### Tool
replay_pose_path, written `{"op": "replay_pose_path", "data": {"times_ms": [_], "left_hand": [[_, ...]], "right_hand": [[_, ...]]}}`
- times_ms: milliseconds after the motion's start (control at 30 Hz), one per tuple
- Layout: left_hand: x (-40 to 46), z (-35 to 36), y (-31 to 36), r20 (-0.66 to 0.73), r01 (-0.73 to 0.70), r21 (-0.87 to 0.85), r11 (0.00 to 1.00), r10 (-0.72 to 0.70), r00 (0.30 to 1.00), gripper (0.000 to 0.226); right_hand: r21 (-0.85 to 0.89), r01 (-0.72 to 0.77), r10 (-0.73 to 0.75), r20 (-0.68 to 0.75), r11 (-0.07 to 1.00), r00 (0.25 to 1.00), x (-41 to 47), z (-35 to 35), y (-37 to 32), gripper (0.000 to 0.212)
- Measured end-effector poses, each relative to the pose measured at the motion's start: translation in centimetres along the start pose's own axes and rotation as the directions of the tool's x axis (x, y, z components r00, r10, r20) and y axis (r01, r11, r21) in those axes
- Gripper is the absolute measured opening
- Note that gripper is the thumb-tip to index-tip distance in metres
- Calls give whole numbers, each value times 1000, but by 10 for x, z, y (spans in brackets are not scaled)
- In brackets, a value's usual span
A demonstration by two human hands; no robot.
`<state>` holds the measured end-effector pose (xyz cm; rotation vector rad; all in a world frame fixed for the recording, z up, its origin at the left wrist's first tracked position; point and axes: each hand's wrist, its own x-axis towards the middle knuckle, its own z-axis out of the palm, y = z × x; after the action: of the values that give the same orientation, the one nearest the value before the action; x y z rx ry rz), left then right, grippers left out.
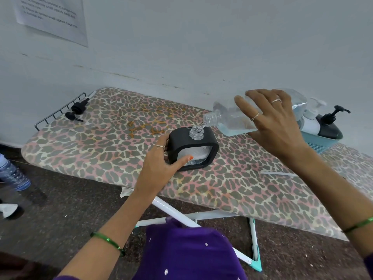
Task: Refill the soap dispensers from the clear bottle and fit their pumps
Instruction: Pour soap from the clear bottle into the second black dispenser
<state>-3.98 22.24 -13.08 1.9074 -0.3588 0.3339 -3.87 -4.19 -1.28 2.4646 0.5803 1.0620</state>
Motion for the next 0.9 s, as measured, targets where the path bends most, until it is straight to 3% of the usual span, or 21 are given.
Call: {"op": "replay_pose_path", "data": {"times_ms": [900], "left_hand": [[0,0,-1,-10,-13,8,1000,13,1000,75]], "right_hand": [[-23,20,-20,-25,1000,999,1,-3,1,80]]}}
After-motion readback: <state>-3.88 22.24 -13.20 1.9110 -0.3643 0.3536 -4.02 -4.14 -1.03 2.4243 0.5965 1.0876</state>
